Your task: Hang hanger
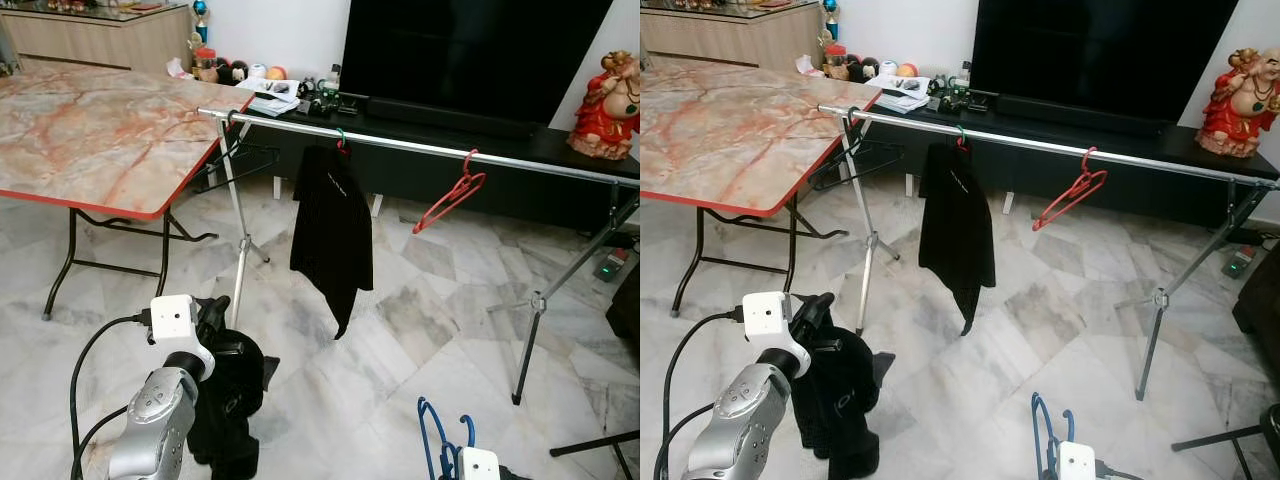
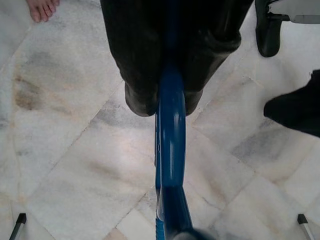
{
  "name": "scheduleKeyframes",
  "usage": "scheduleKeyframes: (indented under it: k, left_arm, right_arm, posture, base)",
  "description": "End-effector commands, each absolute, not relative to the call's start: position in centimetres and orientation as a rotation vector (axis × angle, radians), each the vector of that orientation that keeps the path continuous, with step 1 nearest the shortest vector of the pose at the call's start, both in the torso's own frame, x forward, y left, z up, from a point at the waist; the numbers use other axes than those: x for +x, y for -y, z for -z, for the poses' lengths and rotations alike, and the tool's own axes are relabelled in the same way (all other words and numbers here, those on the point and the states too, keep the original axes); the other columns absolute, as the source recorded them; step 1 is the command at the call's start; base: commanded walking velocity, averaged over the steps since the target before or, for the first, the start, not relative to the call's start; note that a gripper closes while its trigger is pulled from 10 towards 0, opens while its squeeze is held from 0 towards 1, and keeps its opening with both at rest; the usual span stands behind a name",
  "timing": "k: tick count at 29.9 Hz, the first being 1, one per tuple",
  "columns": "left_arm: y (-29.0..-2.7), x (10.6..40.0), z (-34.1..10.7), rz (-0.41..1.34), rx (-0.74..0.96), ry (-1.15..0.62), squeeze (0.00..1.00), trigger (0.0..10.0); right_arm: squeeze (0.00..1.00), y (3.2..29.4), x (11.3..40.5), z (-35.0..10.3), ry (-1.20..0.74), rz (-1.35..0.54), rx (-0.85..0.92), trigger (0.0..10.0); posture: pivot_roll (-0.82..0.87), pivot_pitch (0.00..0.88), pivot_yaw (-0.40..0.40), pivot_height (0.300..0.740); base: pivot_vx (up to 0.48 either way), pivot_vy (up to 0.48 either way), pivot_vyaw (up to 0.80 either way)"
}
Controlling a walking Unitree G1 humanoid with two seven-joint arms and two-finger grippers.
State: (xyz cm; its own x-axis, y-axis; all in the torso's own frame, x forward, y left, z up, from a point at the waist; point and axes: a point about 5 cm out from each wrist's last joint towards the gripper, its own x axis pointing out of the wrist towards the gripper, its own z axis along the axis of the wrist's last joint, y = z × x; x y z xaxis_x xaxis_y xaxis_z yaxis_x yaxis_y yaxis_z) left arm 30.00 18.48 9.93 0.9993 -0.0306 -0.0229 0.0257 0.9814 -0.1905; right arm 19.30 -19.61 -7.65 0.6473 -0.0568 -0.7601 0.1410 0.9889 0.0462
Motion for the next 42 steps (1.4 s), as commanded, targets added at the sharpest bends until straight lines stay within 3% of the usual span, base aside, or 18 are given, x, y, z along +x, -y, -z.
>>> scheduleKeyframes:
  k: [1, 7, 42]
  left_arm:
    - [-18.21, 30.34, -10.5, 0.034, -0.185, -0.003, 0.0, 10.0]
    - [-18.11, 30.24, -10.25, 0.049, -0.173, -0.022, 0.0, 10.0]
    - [-18.38, 30.31, -10.24, 0.078, -0.132, -0.044, 0.0, 10.0]
  right_arm:
    - [0.0, 19.94, 19.52, 7.48, -0.851, 0.114, 0.094, 10.0]
    - [0.0, 19.93, 19.55, 7.48, -0.857, 0.099, 0.082, 10.0]
    - [0.0, 19.72, 19.75, 7.43, -0.871, 0.047, 0.057, 10.0]
  posture:
    - [0.15, 0.029, -0.094, 0.74]
    - [0.15, 0.033, -0.092, 0.74]
    - [0.16, 0.02, -0.096, 0.74]
  base:
    - [0.0, 0.0, 0.0]
    - [0.0, 0.179, 0.0]
    - [0.0, 0.48, 0.0]
